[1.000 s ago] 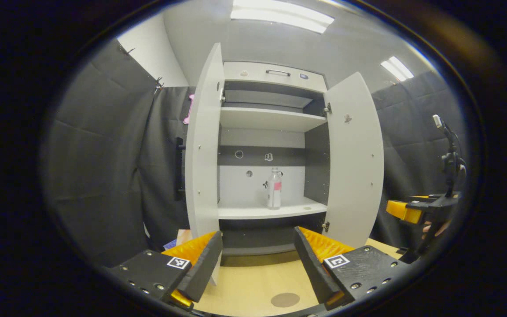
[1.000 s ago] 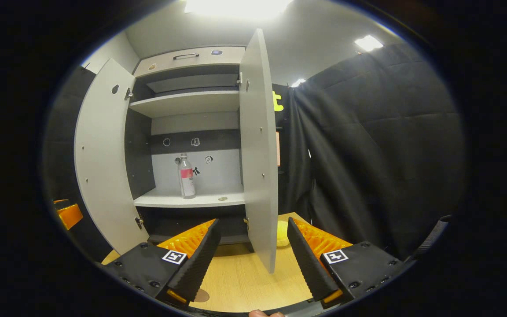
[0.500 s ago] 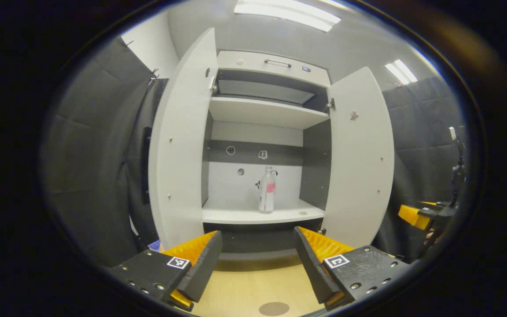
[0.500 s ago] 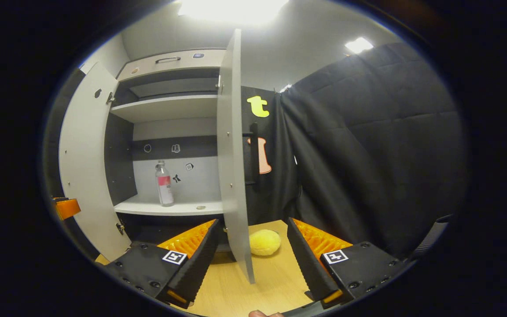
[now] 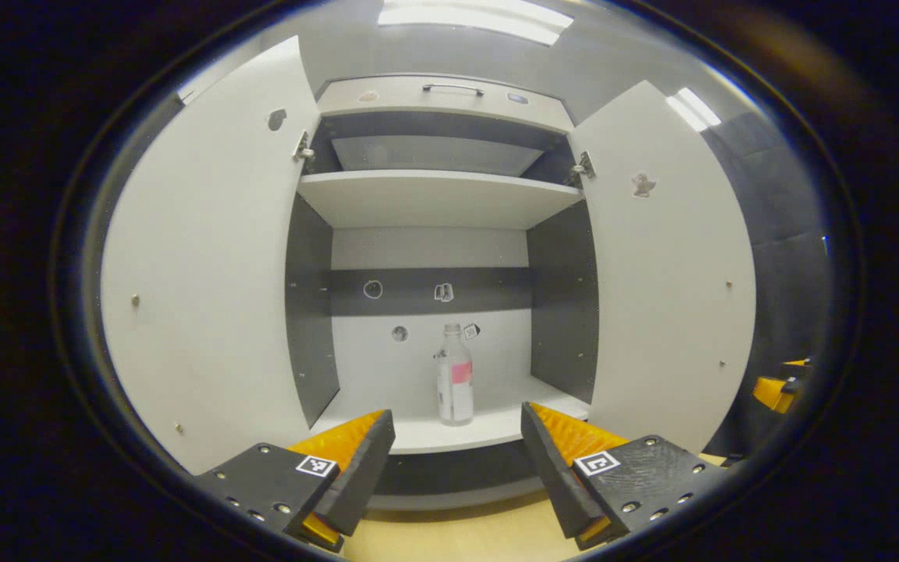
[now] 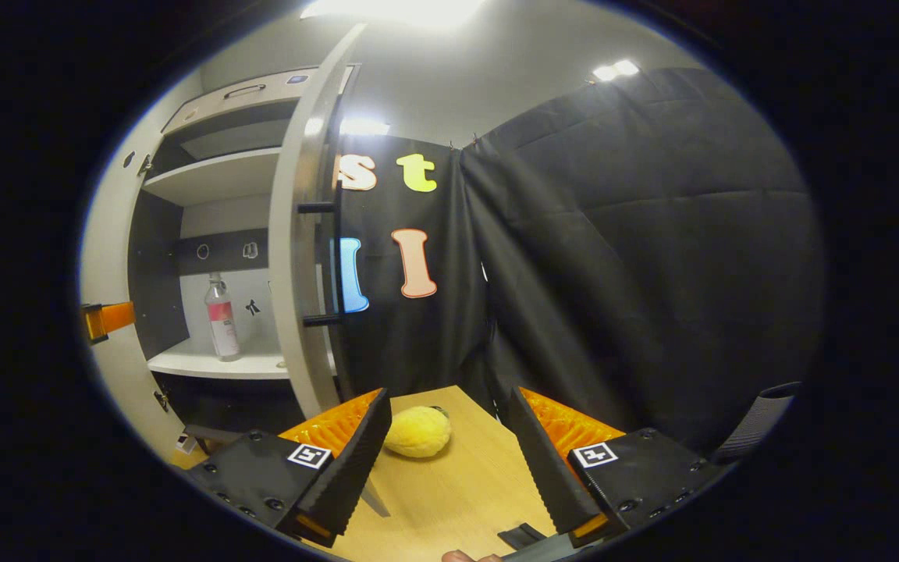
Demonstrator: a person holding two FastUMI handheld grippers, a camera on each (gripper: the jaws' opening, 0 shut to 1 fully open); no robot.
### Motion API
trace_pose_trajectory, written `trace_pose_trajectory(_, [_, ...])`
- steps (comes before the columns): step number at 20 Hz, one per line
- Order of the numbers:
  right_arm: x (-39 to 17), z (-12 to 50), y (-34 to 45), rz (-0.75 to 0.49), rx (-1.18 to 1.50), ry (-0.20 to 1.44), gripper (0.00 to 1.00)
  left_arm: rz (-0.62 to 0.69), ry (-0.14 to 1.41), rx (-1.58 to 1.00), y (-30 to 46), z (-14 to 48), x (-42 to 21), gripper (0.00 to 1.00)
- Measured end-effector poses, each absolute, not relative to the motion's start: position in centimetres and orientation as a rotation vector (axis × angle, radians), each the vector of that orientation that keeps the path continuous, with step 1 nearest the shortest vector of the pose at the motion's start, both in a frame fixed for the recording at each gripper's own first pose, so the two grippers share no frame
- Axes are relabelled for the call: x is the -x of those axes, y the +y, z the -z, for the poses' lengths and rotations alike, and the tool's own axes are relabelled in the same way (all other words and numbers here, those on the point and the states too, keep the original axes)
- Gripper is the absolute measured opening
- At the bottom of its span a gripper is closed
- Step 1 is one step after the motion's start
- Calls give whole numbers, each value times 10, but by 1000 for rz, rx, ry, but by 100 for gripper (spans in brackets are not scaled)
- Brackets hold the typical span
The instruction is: Grasp the bottle in the cabinet with the left hand and place it on the coaster, then close the right door with the right hand and the left door with the left hand.
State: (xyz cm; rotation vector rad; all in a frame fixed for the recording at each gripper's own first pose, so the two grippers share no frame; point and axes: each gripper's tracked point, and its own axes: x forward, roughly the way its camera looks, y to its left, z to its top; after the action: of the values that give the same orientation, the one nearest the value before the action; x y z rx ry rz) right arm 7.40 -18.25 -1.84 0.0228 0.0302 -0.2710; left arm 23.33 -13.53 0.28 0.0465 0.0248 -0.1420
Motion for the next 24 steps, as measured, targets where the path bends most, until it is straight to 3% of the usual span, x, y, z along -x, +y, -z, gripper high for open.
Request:
trace_pose_trajectory(9, [-135, 19, -239, 311, -36, 41, 96, 127, 60, -90, -160, 3, -364, 94])
trace_pose_trajectory(22, [-166, 20, -256, 278, -13, 66, 94, 81, 166, 42, -162, 58, -468, 94])
trace_pose_trajectory(23, [-166, 19, -257, 278, -13, 63, 96, 76, 157, 45, -162, 56, -472, 100])
trace_pose_trajectory(24, [-166, 20, -258, 276, -17, 58, 94, 67, 148, 57, -162, 56, -475, 94])
